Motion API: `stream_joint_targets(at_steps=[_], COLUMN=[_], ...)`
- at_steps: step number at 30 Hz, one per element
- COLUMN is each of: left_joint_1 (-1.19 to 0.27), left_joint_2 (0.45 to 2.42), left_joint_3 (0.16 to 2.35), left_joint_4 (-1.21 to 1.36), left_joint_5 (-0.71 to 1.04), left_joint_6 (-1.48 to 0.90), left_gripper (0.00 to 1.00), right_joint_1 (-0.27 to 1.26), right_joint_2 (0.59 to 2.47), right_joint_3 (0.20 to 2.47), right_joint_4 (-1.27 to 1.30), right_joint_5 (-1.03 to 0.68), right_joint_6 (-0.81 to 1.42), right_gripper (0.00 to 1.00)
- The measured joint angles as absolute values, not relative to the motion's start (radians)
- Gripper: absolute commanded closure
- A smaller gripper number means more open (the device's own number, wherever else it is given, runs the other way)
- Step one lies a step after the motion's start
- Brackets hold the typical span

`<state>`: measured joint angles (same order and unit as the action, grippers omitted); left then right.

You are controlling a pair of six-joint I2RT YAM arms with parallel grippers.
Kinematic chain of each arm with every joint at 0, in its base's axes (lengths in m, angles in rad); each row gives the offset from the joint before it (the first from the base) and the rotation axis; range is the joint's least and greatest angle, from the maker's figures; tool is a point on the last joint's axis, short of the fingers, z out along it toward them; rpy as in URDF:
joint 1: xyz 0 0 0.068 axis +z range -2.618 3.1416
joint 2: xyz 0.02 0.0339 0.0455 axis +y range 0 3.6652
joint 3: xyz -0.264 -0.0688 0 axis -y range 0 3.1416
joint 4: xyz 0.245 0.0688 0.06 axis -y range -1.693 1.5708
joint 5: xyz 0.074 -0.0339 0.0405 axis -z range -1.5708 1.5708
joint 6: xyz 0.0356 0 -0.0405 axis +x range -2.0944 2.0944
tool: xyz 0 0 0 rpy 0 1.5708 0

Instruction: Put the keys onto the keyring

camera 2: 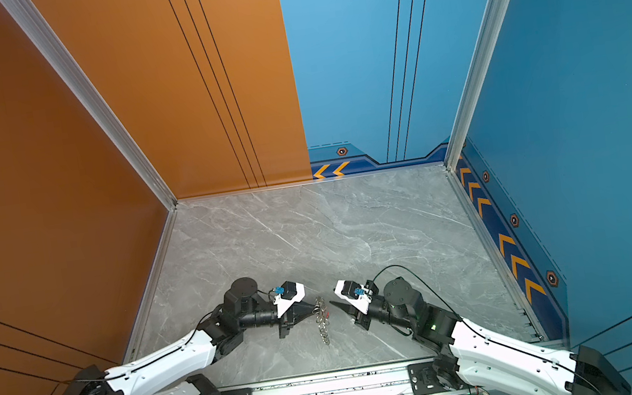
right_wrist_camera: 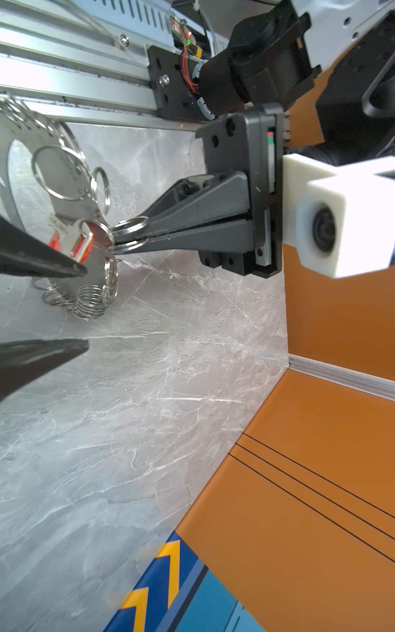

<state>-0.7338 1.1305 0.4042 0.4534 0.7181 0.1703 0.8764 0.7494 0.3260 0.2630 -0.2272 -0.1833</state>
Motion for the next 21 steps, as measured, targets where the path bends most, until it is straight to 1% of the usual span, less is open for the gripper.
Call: stream_joint_targets(at_steps=[3, 10, 16, 21], left_joint_1=[-0.742, -0.765, -0.768, -0.772], left_joint_2=[1.114, 1.095, 1.095, 1.095], left_joint_3=[0.396, 0.381, 0.380, 0.380], left_joint_4=[0.454, 0.453, 0.453, 0.453], left_joint_5=[0.680, 0.647, 0.648, 0.663], left_joint_6=[0.196, 0.240, 0.248, 0.247], left_gripper=[1.00, 1.00, 1.00, 1.00], right_joint_1=[0.875, 0.869, 0.863, 0.863], right_joint_2=[0.786, 0.838, 0.876, 0.897], right_joint_3=[0.368, 0.462, 0.480, 0.482], right_joint_4=[0.249, 0.158, 0.099, 0.084], right_joint_5=[-0.281, -0.393, -0.443, -0.450], right_joint_6=[-0.151, -0.132, -0.135, -0.149], right_gripper=[0.73, 0.75, 0.77, 0.78])
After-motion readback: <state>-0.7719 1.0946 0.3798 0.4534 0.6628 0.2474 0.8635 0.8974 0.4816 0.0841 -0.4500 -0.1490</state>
